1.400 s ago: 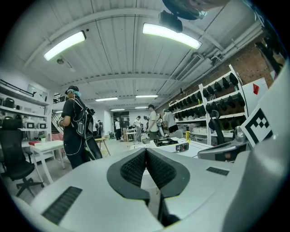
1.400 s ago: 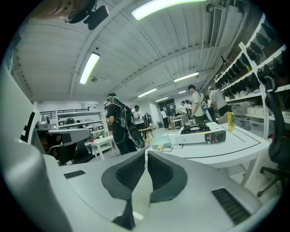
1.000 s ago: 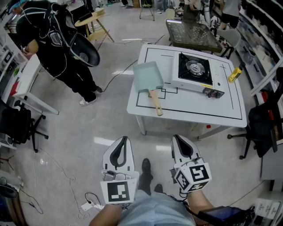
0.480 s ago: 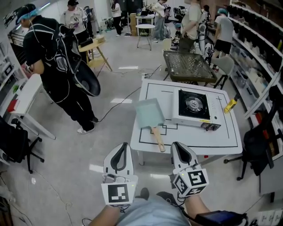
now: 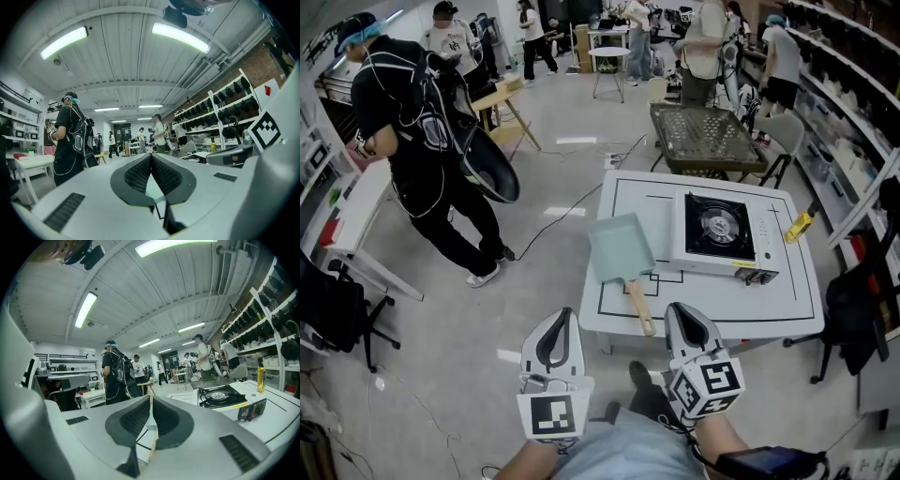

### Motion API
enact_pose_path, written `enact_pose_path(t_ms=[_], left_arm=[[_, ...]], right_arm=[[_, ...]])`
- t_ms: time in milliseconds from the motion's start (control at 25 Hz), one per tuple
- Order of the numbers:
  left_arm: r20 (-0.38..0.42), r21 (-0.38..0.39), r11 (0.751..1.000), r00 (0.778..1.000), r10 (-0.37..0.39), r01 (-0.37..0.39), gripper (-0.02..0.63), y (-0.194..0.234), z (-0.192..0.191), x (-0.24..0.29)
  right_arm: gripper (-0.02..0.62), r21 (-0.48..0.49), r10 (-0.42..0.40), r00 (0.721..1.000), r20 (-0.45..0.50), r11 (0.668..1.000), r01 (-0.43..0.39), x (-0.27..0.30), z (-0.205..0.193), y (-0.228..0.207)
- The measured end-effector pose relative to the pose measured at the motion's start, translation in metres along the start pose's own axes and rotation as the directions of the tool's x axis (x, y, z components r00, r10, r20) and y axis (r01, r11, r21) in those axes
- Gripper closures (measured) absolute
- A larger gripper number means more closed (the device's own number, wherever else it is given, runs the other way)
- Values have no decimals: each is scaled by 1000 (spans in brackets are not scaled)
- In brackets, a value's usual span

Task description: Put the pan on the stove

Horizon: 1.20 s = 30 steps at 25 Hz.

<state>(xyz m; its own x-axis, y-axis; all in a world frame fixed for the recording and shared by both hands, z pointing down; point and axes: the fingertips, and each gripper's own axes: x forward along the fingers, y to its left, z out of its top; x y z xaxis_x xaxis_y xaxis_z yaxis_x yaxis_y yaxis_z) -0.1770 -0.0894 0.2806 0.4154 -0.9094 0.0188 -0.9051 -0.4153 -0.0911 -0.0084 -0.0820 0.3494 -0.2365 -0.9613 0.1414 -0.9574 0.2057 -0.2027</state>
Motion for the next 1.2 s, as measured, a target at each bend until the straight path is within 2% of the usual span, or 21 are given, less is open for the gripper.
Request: enact_pose_path(t_ms=[200, 360, 560, 720, 800, 920, 1040, 1080, 1120, 1200], left_arm=[[-52, -6, 1000, 998, 26, -26, 588, -1, -15, 31], [-118, -19, 999, 992, 31, -34, 588, -7, -40, 66], [-221, -41, 997, 974, 48, -58, 588, -10, -81, 105], [-303, -42, 995, 951, 69, -86, 588, -12, -113, 130], [-336, -48, 994, 939, 74, -96, 588, -13, -127, 138], [-350, -42, 994, 933, 83, -104, 588, -10, -140, 150], [-362, -34, 993, 928, 92, -112, 588, -6, -149, 162], [-366, -36, 993, 926, 93, -114, 588, -5, -151, 166], [-371, -38, 993, 924, 93, -116, 588, -4, -154, 169], [-382, -40, 992, 919, 95, -120, 588, -1, -158, 175]], right_arm=[[545, 39, 39, 996, -79, 999, -36, 30, -21, -20], [545, 132, 73, 983, -169, 990, -51, 58, -53, -47], [545, 236, 109, 955, -274, 971, -43, 88, -98, -83], [545, 320, 175, 923, -342, 945, -61, 107, -132, -99], [545, 380, 222, 905, -363, 922, -73, 111, -145, -100], [545, 470, 288, 885, -367, 878, -91, 117, -156, -101], [540, 554, 388, 854, -346, 819, -148, 125, -159, -94], [507, 586, 426, 840, -336, 792, -168, 128, -159, -91], [415, 616, 461, 825, -328, 766, -183, 132, -160, -87], [381, 649, 507, 798, -326, 734, -202, 138, -162, -82]])
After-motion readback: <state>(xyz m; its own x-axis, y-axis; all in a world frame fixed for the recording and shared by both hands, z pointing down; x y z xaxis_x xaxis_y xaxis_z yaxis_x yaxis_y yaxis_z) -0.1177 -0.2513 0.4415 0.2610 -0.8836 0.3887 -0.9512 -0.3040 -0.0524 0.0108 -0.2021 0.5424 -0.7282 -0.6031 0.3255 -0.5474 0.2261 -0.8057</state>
